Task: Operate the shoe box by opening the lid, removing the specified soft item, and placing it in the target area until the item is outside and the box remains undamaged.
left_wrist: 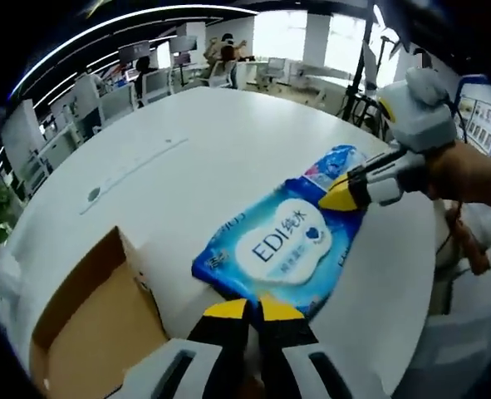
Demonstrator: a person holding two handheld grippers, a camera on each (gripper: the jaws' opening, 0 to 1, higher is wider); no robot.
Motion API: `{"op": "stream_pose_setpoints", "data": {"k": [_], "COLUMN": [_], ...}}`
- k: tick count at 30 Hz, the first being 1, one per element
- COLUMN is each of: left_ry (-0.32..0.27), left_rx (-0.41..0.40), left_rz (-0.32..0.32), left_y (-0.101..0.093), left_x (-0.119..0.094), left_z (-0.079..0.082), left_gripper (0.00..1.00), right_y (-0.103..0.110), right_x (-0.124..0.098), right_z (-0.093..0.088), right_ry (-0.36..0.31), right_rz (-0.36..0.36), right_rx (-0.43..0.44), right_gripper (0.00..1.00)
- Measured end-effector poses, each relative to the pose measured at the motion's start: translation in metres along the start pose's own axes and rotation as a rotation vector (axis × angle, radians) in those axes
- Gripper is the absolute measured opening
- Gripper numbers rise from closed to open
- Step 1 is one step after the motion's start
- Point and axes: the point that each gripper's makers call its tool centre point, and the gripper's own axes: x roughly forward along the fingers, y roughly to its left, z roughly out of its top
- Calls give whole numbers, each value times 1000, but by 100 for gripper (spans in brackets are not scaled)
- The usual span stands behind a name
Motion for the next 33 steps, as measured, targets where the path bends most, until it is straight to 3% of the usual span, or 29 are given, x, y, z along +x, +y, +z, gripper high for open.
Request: {"op": "stream_pose_setpoints", "data": {"k": [6,11,26,33], "left_ry": [-56,-115,-174,-226], "left_rx": [-6,-47,-66,-80], "left_rz": [-15,-71,-97,-111], "left_y": [-3,-13,-17,-20], "left_x": [-8,-18,-48,-73], "left_z": [11,24,24,30], "left_gripper": [10,16,22,26], "right_y": [0,-3,-3,6], "right_x": [1,-1,-26,-44], "right_z": [3,3,6,11], "right_ry": [-5,-6,-16,-29], "right_rz": [-2,-16,-56,-52], "right_rx": [-5,-20,-89,-129], "right_gripper": [0,1,4,4]}}
